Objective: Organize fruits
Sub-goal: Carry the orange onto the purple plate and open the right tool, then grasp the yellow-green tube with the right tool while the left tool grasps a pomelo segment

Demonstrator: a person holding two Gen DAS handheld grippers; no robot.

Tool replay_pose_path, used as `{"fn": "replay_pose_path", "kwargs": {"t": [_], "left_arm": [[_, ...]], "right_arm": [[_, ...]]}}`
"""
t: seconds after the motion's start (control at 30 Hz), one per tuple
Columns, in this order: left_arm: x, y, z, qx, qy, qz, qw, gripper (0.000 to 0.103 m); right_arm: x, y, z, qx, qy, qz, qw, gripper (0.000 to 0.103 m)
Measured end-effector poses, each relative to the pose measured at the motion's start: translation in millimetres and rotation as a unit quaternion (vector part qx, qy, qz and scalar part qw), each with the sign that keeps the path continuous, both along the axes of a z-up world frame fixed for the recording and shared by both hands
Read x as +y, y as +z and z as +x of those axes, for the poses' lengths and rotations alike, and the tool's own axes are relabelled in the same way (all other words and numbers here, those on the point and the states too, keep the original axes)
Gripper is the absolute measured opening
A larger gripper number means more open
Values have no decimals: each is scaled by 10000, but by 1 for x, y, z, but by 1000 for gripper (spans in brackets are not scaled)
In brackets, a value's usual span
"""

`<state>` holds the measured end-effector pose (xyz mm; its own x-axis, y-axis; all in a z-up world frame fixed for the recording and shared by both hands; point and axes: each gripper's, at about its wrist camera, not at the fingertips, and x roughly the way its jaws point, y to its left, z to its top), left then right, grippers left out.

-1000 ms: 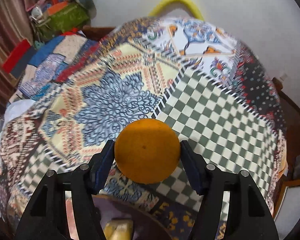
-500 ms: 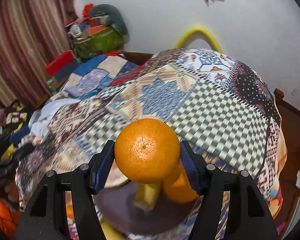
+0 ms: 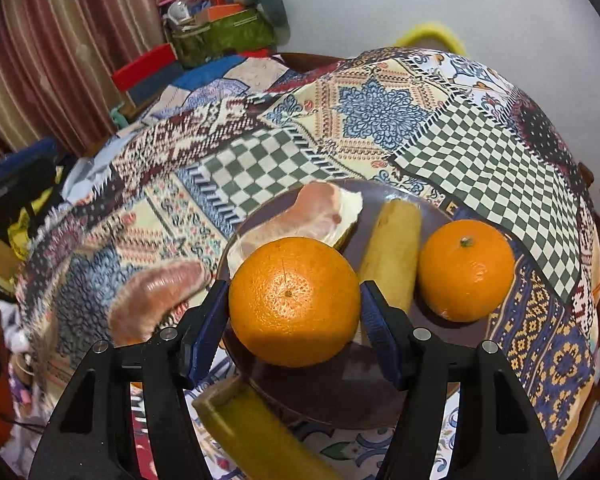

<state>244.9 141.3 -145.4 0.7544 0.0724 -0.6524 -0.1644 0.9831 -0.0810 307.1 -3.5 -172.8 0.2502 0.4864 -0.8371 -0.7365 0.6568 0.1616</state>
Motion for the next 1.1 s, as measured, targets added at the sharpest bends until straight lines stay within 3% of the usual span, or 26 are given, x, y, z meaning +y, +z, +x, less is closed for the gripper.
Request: {"fn": "replay_pose_path", "kwargs": {"t": [0.13, 0.67, 0.9, 1.1], "left_arm": [[-1, -8, 3, 126, 6, -59, 9999, 66], [-18, -23, -16, 526, -113, -126, 9985, 66], [-24, -45, -20, 894, -180, 83, 9958, 66], [-14, -70, -9, 1288, -171, -56, 9915, 66]], "right_arm": [[4, -4, -7, -82, 36, -178, 9998, 64], [-39, 23, -45, -149, -87, 265, 9995, 66], [-52, 8, -65, -39, -85, 229, 9997, 68], [-51, -9, -68, 33, -157, 123, 9998, 68]]}}
